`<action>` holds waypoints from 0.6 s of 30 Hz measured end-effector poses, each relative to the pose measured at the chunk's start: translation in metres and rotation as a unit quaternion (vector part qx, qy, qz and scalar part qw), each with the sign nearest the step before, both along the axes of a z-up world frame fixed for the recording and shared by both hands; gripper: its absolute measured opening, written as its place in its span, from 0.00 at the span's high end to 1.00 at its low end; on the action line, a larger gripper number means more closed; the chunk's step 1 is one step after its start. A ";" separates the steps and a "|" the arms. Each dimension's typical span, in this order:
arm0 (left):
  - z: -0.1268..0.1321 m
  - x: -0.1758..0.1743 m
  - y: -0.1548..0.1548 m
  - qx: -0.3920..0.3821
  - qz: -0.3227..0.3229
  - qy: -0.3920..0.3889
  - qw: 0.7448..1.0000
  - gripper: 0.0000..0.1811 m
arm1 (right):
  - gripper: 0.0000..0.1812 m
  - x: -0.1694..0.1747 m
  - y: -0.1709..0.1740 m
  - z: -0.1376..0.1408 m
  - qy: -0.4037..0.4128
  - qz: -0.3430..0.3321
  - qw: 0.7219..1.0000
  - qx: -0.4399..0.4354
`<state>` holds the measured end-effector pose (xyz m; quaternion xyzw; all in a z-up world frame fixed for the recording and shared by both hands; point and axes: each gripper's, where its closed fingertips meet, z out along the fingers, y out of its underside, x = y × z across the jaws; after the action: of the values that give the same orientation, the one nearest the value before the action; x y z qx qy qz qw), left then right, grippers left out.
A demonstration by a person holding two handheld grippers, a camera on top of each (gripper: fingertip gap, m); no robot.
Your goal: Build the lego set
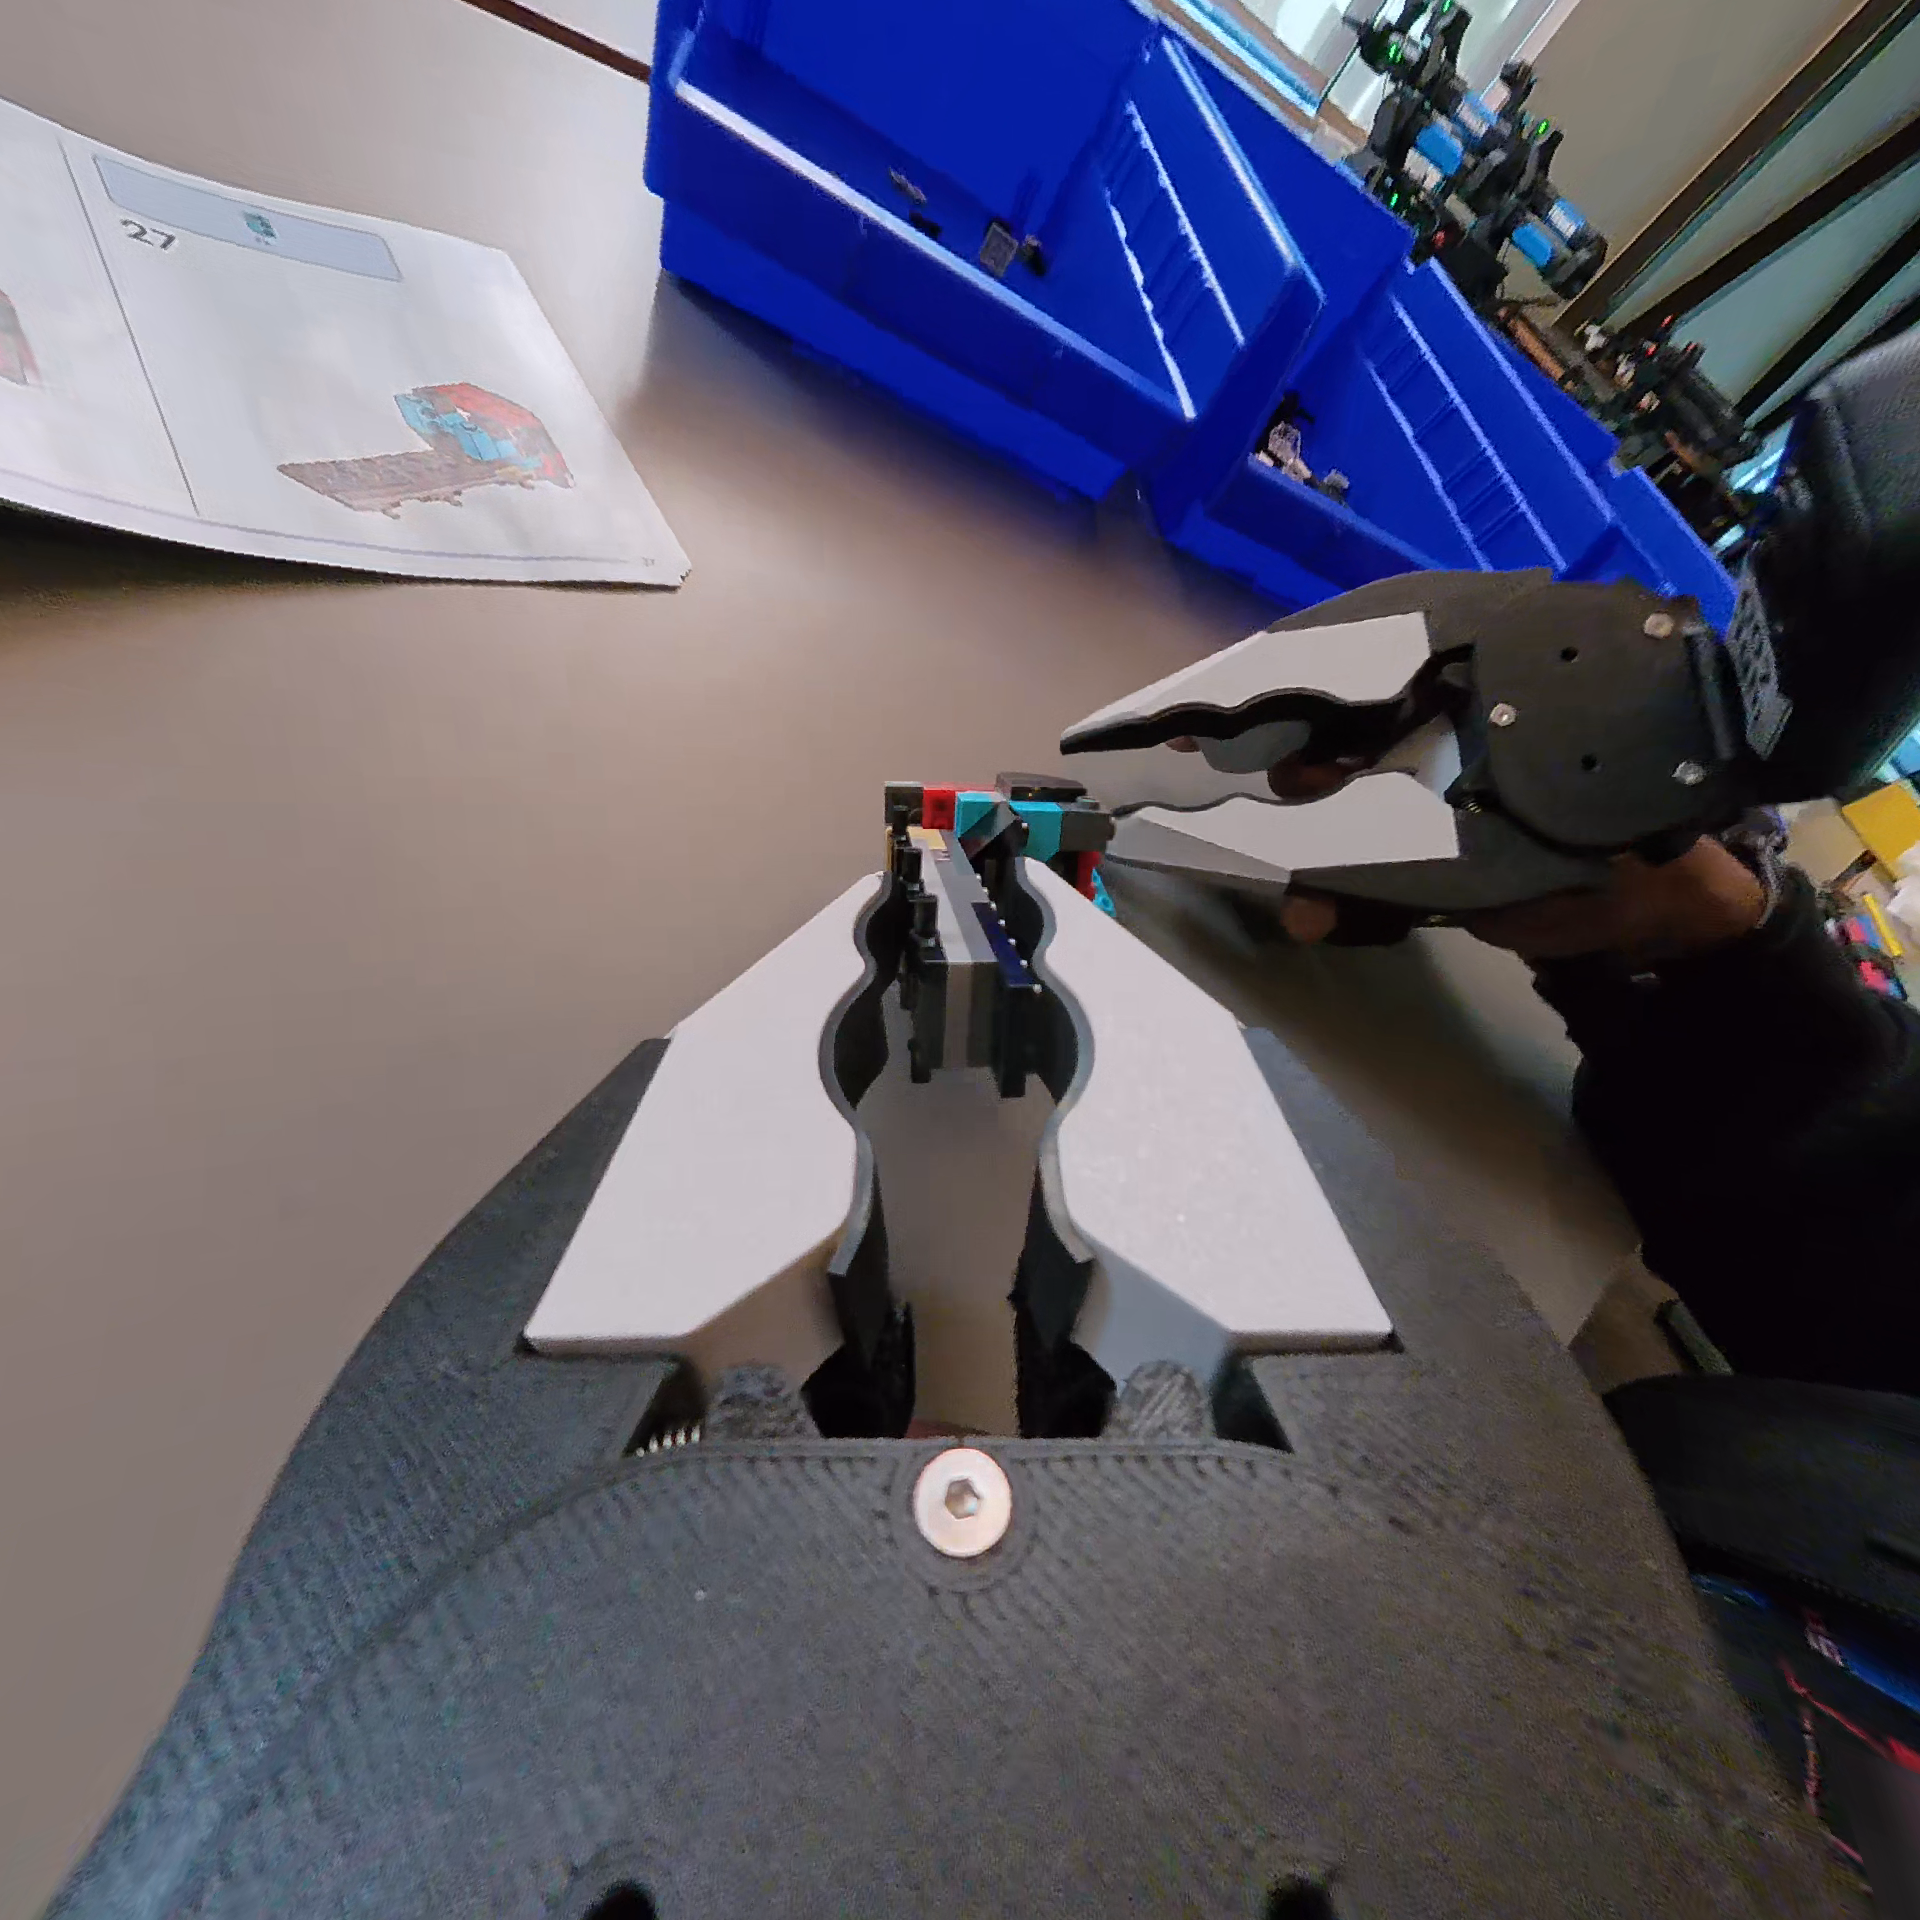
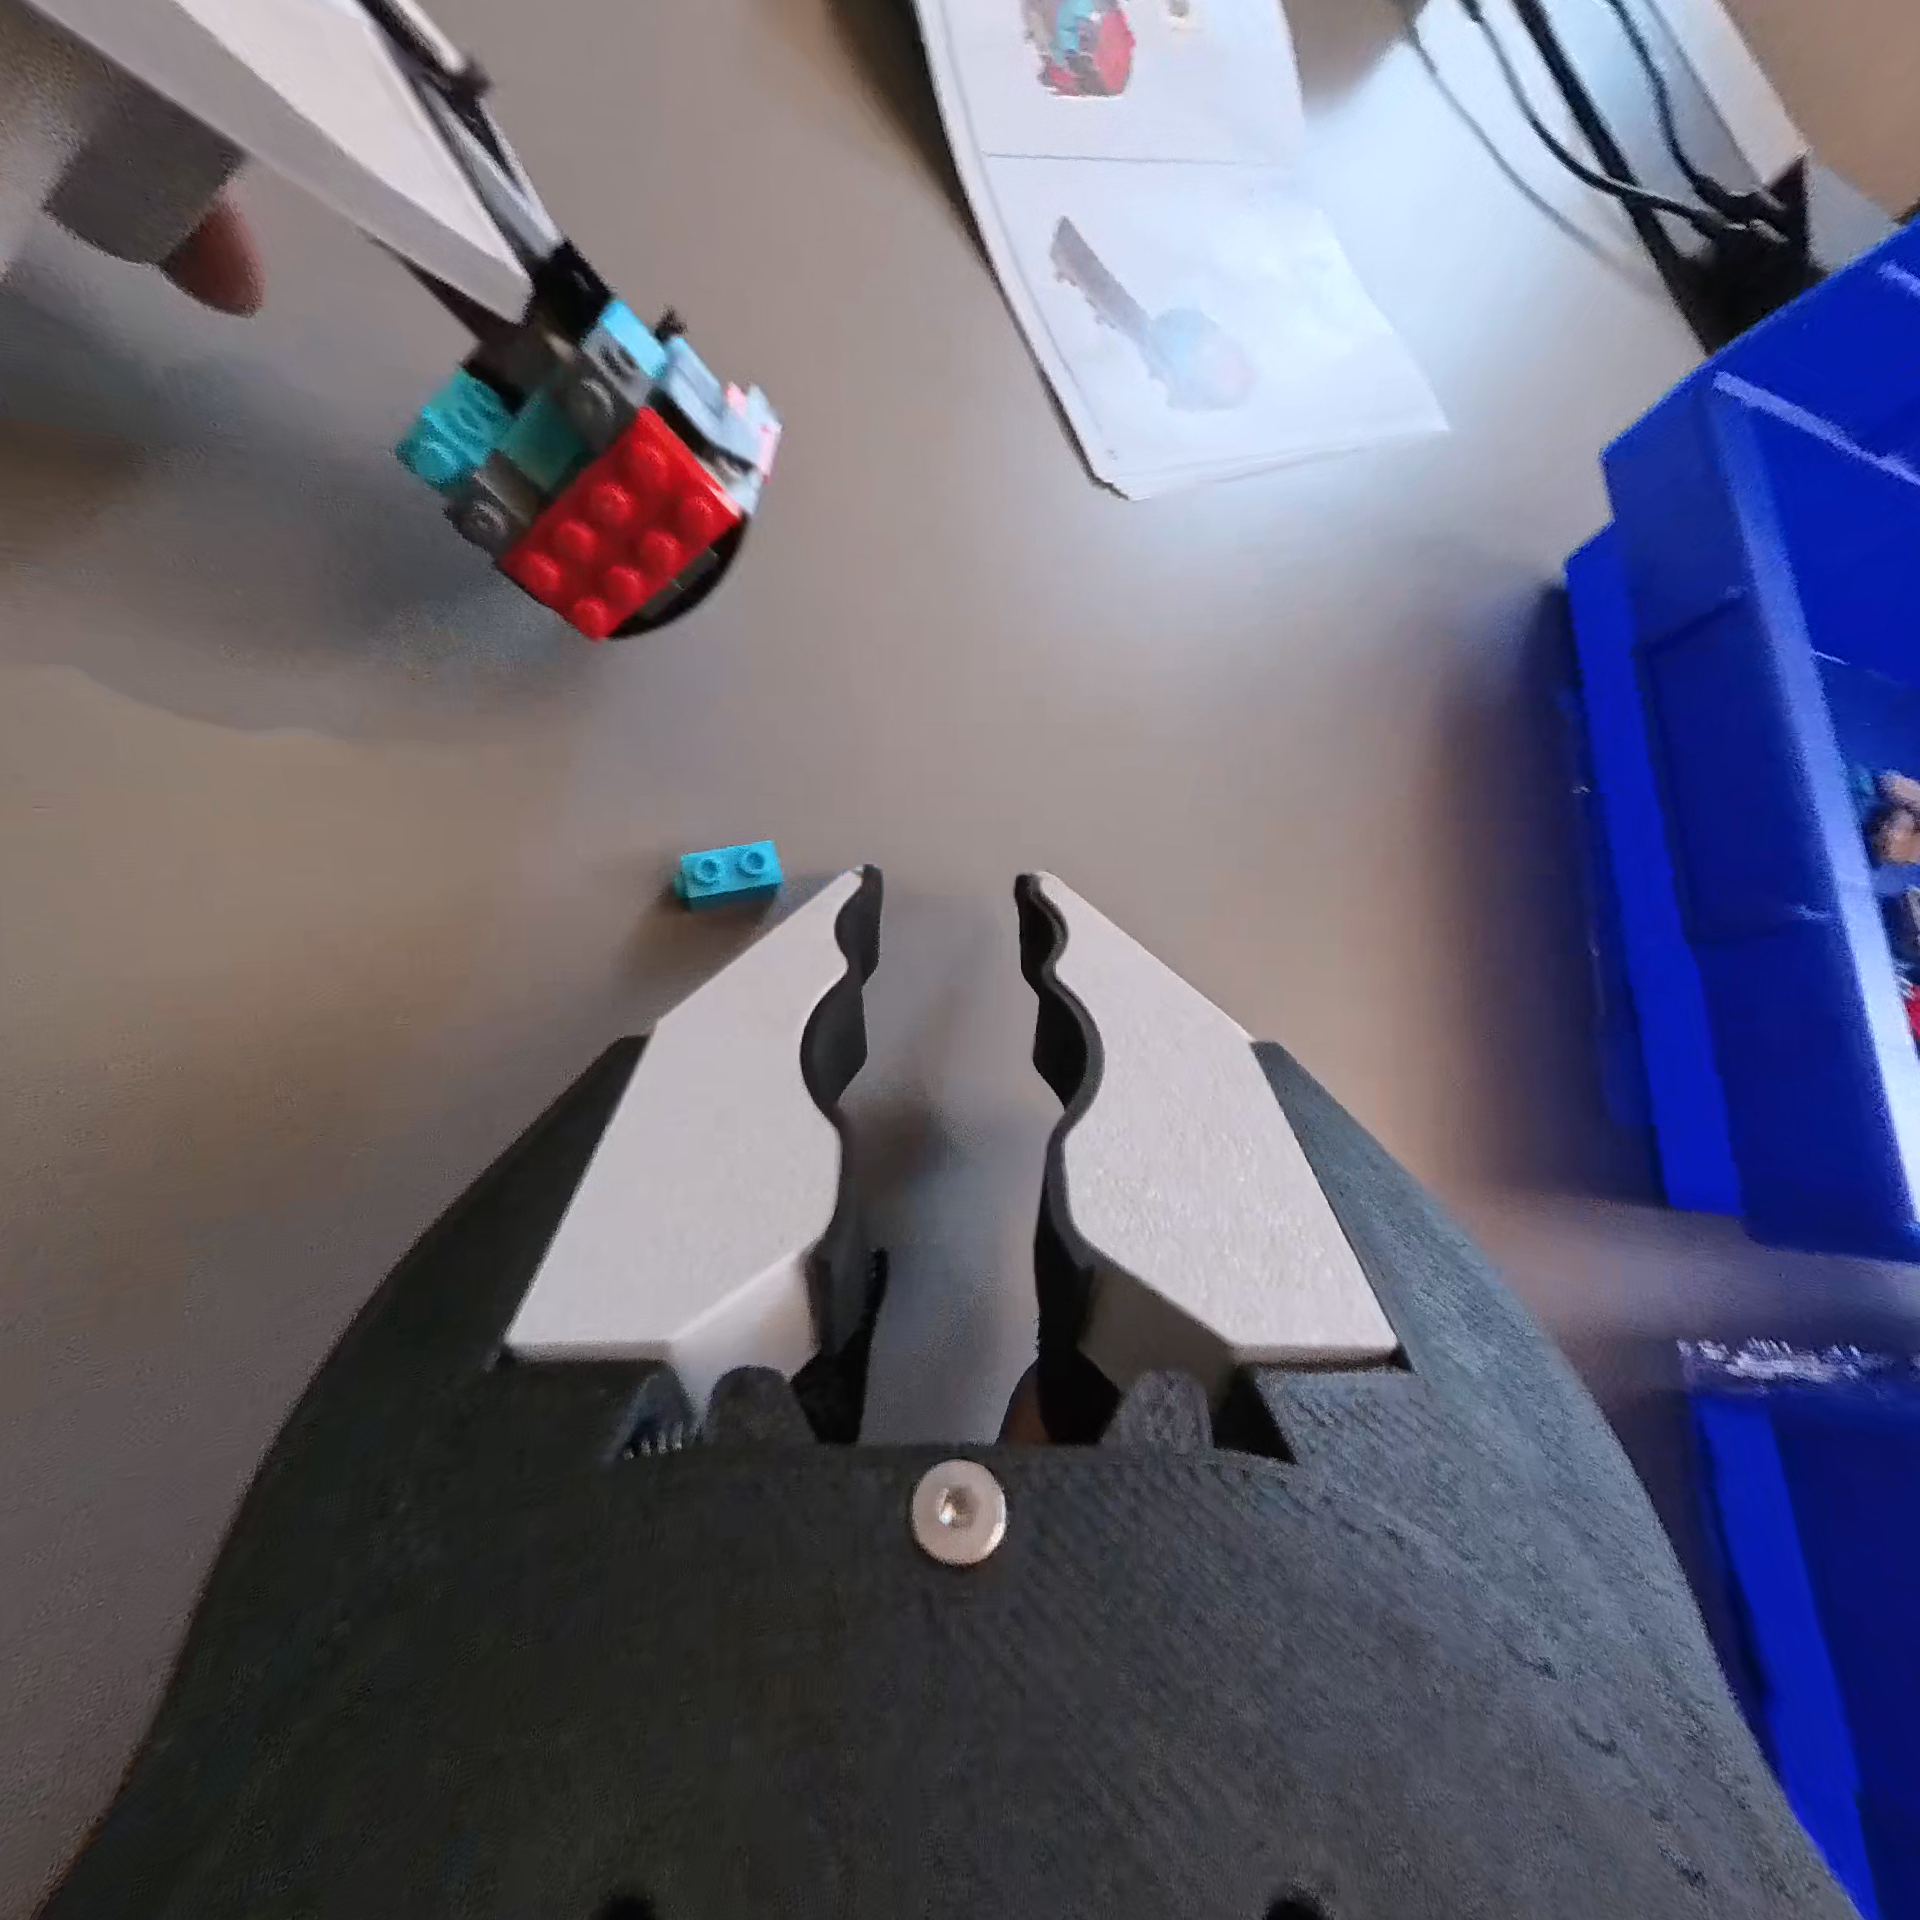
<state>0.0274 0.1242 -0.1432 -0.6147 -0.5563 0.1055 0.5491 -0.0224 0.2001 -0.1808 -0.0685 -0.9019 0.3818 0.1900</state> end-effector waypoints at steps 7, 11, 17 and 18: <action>0.010 0.005 -0.010 0.054 0.016 0.015 0.998 0.89 | 0.85 0.021 0.009 0.018 -0.090 -0.113 0.984 -0.108; 0.010 0.005 -0.011 0.056 0.017 0.015 0.998 0.89 | 0.84 0.046 0.001 0.009 -0.091 -0.101 0.988 -0.072; 0.010 0.007 -0.009 0.040 0.017 0.019 0.999 0.89 | 0.84 0.040 -0.001 -0.002 -0.081 -0.129 0.988 -0.032; 0.010 0.008 -0.009 0.040 0.017 0.019 0.999 0.89 | 0.84 0.040 -0.002 -0.003 -0.079 -0.129 0.988 -0.027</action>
<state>0.0349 0.1155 -0.1334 -0.5808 -0.5596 0.1046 0.5819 0.0171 0.1981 -0.1833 -0.2196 -0.8871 0.3715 0.1637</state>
